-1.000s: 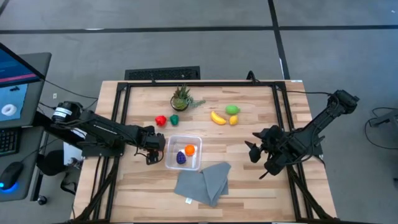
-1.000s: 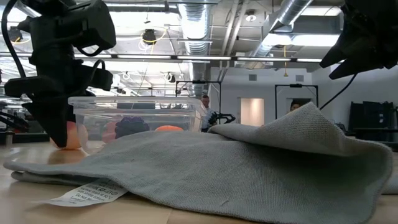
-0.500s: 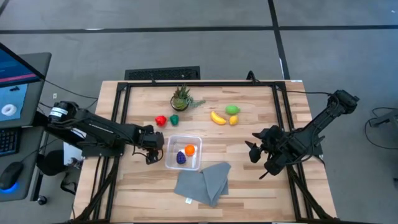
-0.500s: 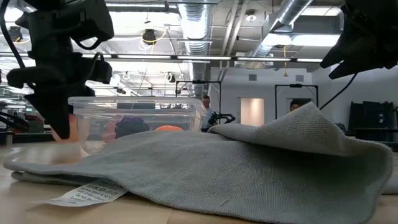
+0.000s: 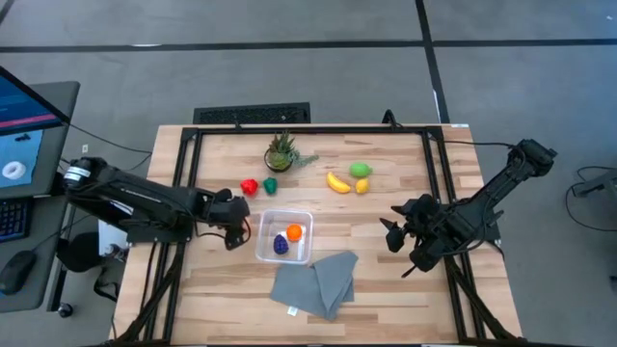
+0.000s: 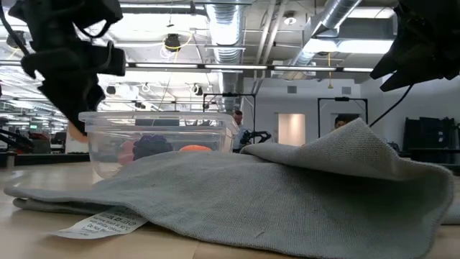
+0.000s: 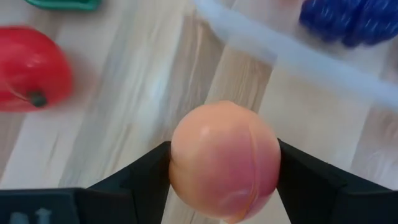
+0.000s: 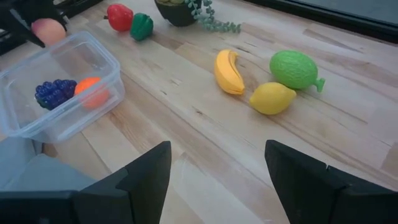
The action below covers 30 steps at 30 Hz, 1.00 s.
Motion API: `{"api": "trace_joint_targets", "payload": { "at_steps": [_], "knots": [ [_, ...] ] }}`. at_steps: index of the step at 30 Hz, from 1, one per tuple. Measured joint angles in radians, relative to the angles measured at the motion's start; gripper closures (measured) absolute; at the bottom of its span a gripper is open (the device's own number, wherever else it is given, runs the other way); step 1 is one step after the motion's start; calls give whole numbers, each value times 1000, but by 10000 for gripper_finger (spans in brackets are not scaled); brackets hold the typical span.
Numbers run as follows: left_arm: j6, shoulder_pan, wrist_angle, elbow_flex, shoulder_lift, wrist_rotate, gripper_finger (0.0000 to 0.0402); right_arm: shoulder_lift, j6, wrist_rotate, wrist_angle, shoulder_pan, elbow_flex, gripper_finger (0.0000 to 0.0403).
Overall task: Pick and placing Produce into tupperware
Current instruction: Put the pink peach into the transparent container
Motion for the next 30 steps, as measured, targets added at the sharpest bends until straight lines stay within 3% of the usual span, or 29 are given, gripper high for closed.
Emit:
{"api": "trace_joint_targets", "payload": {
  "at_steps": [12, 30],
  "knots": [
    [-39, 0, 45, 0, -145, -54, 165, 0, 0, 0, 0, 0, 0, 121],
    [74, 0, 286, 0, -153, -95, 166, 0, -8, 1, -4, -1, 0, 121]
  ]
}}
